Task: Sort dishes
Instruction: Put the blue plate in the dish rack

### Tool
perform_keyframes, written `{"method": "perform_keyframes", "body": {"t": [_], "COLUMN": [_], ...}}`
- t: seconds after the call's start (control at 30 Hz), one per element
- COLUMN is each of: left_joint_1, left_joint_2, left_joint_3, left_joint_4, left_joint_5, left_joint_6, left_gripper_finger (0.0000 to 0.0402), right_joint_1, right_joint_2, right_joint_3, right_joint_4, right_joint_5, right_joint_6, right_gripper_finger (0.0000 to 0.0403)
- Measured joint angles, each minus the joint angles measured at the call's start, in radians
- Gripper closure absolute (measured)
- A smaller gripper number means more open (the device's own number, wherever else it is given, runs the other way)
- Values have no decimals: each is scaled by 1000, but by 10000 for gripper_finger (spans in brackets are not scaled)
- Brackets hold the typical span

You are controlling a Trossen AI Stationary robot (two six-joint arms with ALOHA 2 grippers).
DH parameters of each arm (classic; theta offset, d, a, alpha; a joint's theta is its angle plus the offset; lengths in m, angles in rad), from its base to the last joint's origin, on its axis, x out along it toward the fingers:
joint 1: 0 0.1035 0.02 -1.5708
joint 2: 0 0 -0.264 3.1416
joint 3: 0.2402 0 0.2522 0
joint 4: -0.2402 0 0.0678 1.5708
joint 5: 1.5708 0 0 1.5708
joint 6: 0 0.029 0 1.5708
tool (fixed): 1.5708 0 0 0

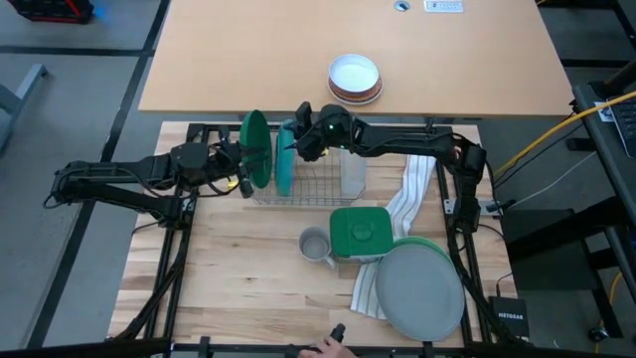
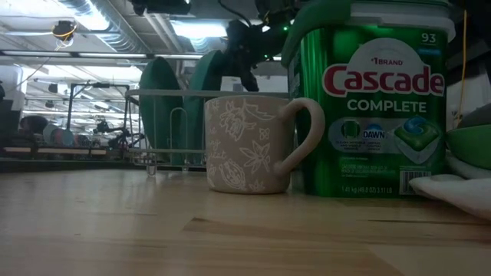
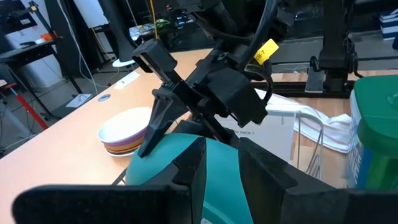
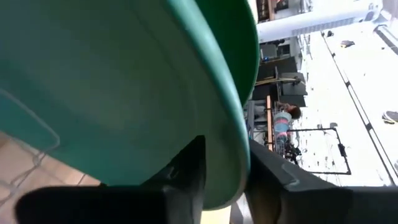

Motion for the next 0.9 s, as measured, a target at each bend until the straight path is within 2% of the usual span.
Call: {"method": "perform_keyframes", "body": {"t": [0.23,0.5,0.7,0.9], "left_joint_1": [0,0,-13,-40], "left_joint_2": [0,25,141,257], "left_joint_3": [0,-3,-8,-7], "left_joint_4": [0,8,66,181], "left_joint_5": [0,2,87,115], "left_joint_6": [-1,-76,-117,0], "left_gripper_finger": [318,318,318,318], "right_joint_1": [2,1,0,0], "right_joint_2": [6,47,61,61], "right_joint_3": [-1,0,1,0], "right_joint_4": [21,93,125,131], "right_joint_5": [-44,-36,-24,-10], "right_joint_6": [88,136,187,201], "right_gripper_finger": [267,257,257,257]}}
